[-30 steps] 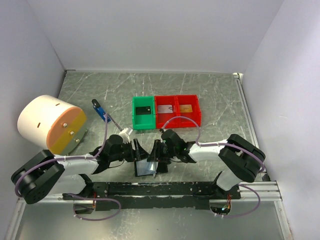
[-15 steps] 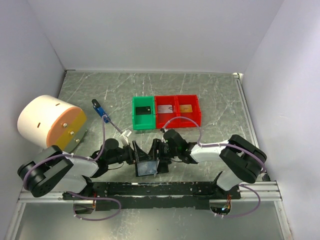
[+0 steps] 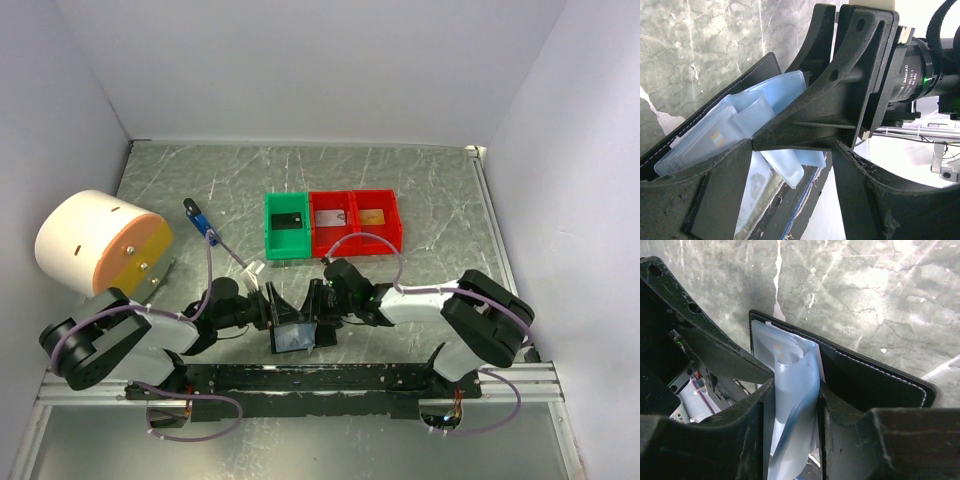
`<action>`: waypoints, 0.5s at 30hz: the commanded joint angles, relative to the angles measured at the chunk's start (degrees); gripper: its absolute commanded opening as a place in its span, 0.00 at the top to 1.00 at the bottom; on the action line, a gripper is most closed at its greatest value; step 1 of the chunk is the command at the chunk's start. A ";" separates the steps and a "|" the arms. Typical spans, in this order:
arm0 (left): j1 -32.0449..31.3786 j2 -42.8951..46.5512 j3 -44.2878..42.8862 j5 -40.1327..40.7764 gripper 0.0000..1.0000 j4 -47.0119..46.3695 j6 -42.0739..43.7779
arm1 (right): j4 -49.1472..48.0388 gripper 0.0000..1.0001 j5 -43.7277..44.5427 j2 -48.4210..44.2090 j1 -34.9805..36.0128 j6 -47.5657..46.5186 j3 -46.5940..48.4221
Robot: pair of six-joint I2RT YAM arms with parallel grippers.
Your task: Take the credit cards out of the card holder
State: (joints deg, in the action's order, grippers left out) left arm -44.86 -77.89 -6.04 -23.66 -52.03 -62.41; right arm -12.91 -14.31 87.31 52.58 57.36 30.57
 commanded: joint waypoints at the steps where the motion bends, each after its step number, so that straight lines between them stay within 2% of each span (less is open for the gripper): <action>1: -0.71 4.13 -1.07 -1.39 0.24 0.78 0.81 | 3.38 0.66 3.61 -0.93 -0.05 -0.74 -1.17; 5: -0.86 12.98 -2.65 2.89 0.22 16.23 2.91 | 1.96 0.69 3.23 -0.87 -0.18 -0.19 -1.67; 9: -1.41 21.16 -1.91 7.35 0.21 27.64 3.31 | 1.13 0.69 3.14 -0.95 -0.26 0.31 -2.19; 12: -2.10 23.16 -1.18 7.52 0.22 28.85 2.91 | 0.38 0.68 2.94 -1.12 -0.54 0.84 -2.89; 15: -4.04 21.31 -1.41 7.04 0.27 26.17 2.79 | -0.35 0.68 2.88 -1.49 -0.84 1.25 -3.41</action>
State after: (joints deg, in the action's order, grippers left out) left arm -46.78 -55.40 -7.29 -18.13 -28.01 -60.38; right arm -13.78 -13.06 86.52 52.40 58.30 28.95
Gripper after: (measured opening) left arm 0.756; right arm 0.316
